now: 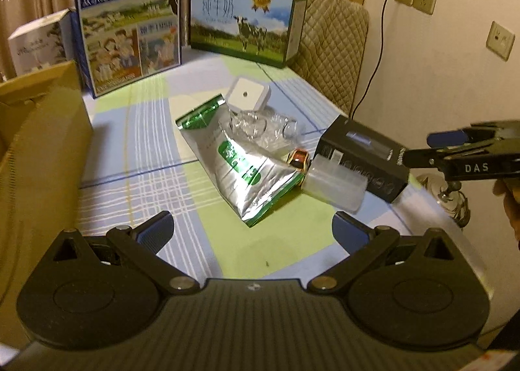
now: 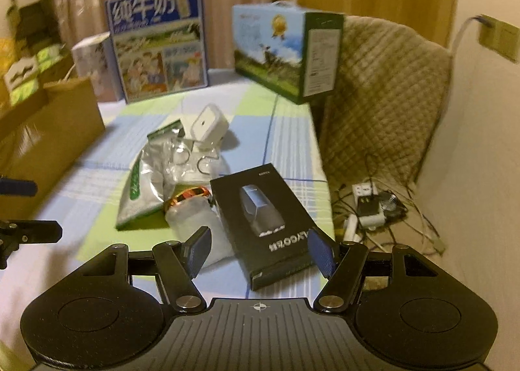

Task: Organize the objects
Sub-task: 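Grasp the black FLYCO box with the right tool, then grasp the clear plastic cup with the left tool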

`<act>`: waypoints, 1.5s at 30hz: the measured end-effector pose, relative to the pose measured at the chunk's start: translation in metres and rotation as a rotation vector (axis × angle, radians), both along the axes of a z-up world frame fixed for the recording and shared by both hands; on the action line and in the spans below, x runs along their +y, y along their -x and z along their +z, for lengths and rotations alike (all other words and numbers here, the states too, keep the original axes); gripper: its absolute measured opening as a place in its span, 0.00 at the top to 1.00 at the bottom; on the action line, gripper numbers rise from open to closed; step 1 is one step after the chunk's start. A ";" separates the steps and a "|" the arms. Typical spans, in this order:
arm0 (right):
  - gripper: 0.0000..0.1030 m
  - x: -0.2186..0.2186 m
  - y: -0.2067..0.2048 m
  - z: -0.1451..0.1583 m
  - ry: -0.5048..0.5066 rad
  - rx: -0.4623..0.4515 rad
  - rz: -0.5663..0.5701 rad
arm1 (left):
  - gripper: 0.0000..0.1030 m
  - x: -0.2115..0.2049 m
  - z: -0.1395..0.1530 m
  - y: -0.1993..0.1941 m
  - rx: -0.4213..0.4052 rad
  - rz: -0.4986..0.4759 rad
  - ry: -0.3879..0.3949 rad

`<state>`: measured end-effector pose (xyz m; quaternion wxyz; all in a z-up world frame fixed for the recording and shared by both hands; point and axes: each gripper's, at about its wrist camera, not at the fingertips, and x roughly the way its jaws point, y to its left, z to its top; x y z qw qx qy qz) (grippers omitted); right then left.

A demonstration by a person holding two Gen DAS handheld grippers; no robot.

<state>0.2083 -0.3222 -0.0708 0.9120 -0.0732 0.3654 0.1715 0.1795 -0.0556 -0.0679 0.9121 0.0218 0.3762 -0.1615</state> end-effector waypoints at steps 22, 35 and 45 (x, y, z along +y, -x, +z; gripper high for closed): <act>0.26 0.026 -0.059 -0.055 0.065 0.194 0.100 | 0.01 0.014 -0.035 -0.029 0.066 0.021 0.066; 0.26 0.071 0.045 -0.049 -0.148 0.285 0.101 | 0.01 0.032 -0.014 0.020 0.052 0.025 0.085; 0.26 0.059 0.039 -0.048 -0.141 0.202 -0.053 | 0.05 0.030 -0.028 0.018 0.067 0.091 0.013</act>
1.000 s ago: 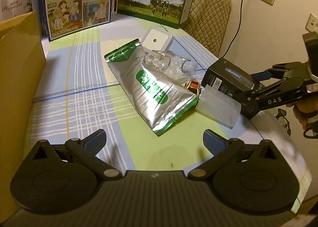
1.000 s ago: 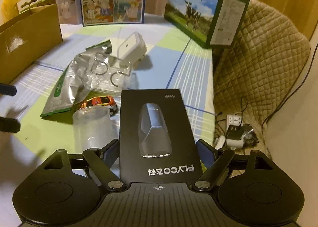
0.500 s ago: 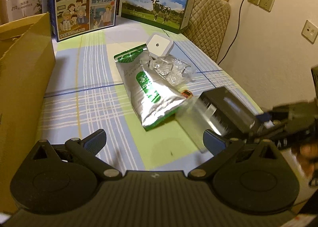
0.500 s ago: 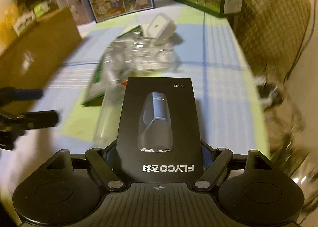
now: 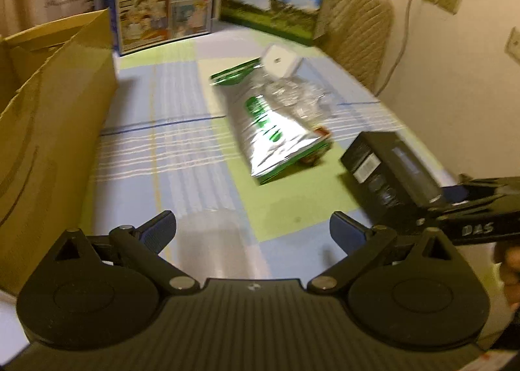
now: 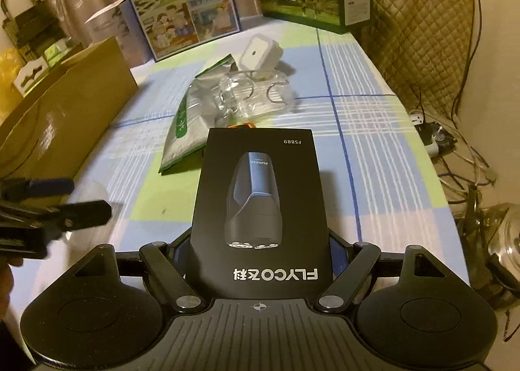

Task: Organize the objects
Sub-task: 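Grasp the clear plastic cup with the left tool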

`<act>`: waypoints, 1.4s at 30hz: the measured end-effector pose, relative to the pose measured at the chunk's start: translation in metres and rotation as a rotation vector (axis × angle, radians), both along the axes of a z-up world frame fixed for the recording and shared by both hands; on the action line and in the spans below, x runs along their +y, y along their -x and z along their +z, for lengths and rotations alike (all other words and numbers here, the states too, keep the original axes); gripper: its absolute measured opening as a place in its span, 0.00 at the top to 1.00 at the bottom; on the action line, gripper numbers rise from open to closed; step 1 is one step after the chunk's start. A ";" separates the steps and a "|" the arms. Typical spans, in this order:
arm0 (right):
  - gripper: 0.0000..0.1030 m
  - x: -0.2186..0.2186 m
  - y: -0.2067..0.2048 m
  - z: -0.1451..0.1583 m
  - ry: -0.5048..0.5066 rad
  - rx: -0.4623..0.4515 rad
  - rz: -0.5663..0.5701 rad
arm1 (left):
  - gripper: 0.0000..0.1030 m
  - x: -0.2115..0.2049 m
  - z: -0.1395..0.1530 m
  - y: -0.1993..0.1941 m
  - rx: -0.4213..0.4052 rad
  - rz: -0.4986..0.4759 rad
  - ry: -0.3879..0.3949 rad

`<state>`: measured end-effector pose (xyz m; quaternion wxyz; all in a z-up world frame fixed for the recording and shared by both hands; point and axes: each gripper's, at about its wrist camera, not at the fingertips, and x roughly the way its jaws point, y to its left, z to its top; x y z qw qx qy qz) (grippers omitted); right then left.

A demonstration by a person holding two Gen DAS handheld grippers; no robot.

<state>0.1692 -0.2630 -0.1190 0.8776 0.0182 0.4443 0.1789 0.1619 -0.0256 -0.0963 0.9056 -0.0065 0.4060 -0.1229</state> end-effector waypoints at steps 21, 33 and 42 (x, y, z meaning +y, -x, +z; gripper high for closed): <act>0.26 0.020 -0.001 -0.002 0.018 -0.013 0.037 | 0.29 0.004 -0.023 0.005 0.039 0.002 -0.080; 0.25 0.031 -0.007 -0.006 0.072 -0.036 0.033 | 0.48 0.003 -0.028 0.004 0.055 -0.001 -0.089; 0.23 0.039 -0.014 -0.006 0.083 -0.060 0.022 | 0.47 0.007 -0.028 0.002 0.056 0.012 -0.079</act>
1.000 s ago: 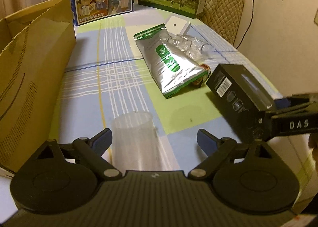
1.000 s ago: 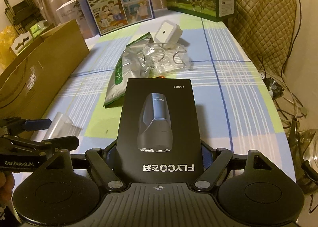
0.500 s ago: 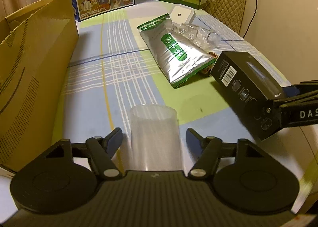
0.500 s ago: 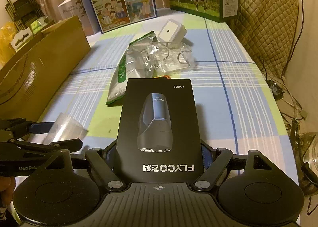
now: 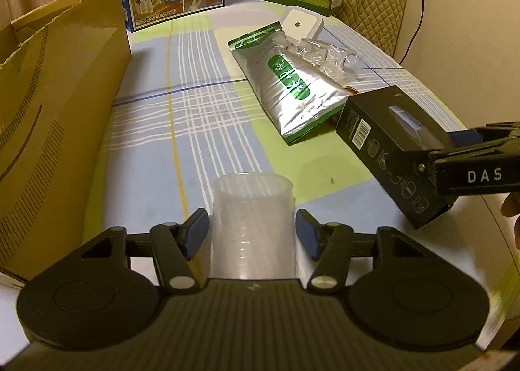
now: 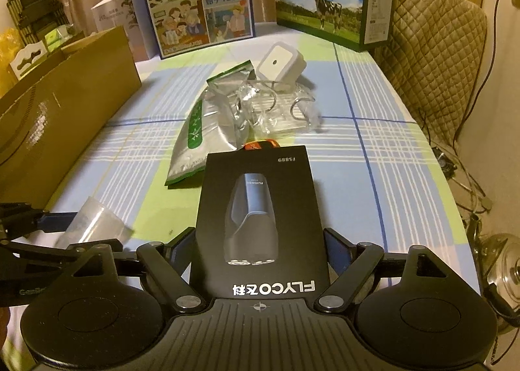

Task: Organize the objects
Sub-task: 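Grasp the clear plastic cup with the left tool, then lift the FLYCO box with the right tool while the left tool lifts the cup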

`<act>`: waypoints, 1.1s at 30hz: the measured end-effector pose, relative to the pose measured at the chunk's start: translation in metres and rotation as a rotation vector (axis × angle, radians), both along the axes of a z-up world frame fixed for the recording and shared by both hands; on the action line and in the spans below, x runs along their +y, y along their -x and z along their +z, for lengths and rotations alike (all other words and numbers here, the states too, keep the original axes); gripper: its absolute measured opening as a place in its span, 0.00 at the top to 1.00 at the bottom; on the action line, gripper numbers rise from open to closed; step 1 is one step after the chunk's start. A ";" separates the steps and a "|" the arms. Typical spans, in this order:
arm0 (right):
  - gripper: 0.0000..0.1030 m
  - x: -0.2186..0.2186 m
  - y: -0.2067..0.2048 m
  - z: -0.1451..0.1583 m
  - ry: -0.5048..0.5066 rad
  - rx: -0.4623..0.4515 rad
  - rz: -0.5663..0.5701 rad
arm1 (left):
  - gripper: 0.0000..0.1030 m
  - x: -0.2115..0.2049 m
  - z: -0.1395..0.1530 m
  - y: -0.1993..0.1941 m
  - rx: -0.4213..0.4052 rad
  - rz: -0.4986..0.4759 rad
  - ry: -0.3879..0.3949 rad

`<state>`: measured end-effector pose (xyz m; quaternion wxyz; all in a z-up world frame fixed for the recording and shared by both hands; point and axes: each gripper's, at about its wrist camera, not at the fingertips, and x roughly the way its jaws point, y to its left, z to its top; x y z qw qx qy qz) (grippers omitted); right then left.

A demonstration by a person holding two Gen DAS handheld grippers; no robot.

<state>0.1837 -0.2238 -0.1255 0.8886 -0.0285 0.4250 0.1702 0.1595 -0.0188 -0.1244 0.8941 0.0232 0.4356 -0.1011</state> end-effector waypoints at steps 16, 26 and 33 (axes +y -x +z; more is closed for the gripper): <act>0.23 0.004 -0.008 -0.002 0.016 0.002 -0.021 | 0.54 -0.003 0.001 -0.001 -0.011 -0.018 -0.025; 0.25 0.014 -0.009 -0.007 0.083 0.003 -0.006 | 0.54 -0.003 0.002 -0.002 -0.016 -0.013 -0.014; 0.26 0.012 -0.003 -0.004 0.085 -0.021 -0.022 | 0.54 -0.003 0.006 0.000 -0.026 -0.017 -0.008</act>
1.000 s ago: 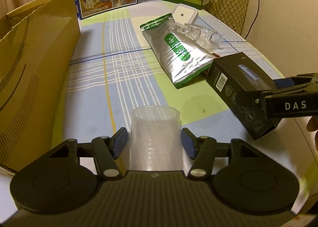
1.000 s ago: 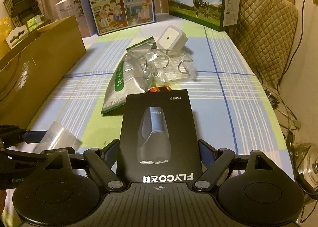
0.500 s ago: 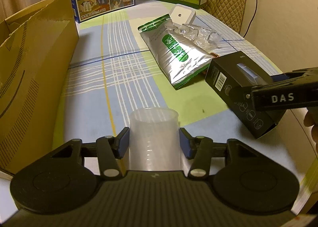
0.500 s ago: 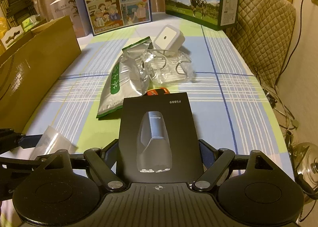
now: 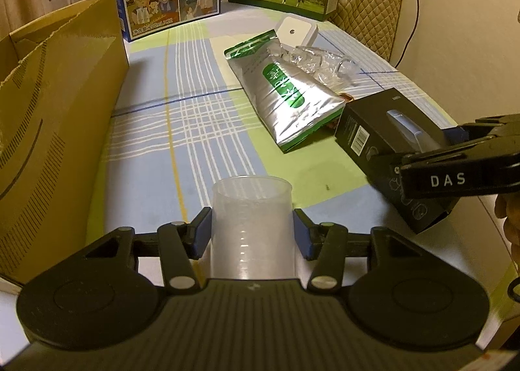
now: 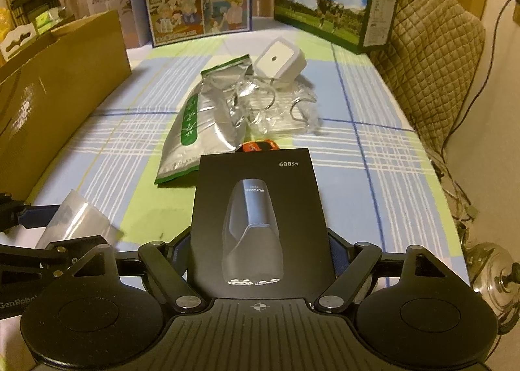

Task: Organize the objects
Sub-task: 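Lift the FLYCO box with the right tool while the left tool lifts the cup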

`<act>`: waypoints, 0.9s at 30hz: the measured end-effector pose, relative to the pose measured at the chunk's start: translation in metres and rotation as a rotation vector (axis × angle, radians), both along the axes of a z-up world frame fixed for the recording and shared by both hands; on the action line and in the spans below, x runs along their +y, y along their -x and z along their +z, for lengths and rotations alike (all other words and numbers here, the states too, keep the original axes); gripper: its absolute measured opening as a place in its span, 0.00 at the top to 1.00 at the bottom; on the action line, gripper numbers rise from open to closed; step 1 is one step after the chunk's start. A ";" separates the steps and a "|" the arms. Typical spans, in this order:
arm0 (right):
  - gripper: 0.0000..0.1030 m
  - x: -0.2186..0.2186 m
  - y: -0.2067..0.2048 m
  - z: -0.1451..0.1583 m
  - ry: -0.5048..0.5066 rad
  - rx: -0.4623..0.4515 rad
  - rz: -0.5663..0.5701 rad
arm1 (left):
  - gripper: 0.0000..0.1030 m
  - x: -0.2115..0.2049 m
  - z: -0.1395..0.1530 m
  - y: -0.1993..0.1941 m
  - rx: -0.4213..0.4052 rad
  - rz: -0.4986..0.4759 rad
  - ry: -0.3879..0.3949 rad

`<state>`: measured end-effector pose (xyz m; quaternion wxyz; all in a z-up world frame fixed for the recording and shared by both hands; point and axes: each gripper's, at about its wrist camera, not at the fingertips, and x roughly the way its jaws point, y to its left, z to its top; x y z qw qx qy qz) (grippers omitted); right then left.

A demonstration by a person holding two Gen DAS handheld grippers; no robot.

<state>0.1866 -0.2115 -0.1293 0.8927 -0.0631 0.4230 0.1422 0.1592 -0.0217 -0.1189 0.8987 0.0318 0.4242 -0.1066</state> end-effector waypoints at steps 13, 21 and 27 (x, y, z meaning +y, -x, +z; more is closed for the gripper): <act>0.26 -0.022 0.056 0.048 -0.091 -0.068 -0.095 | 0.54 -0.011 0.046 0.031 -0.061 -0.031 0.031; 0.26 -0.009 0.107 0.092 -0.134 -0.115 -0.069 | 0.54 0.002 0.087 0.080 -0.107 0.003 0.055; 0.26 0.006 0.136 0.117 -0.154 -0.158 -0.031 | 0.54 0.014 0.113 0.110 -0.147 0.037 0.054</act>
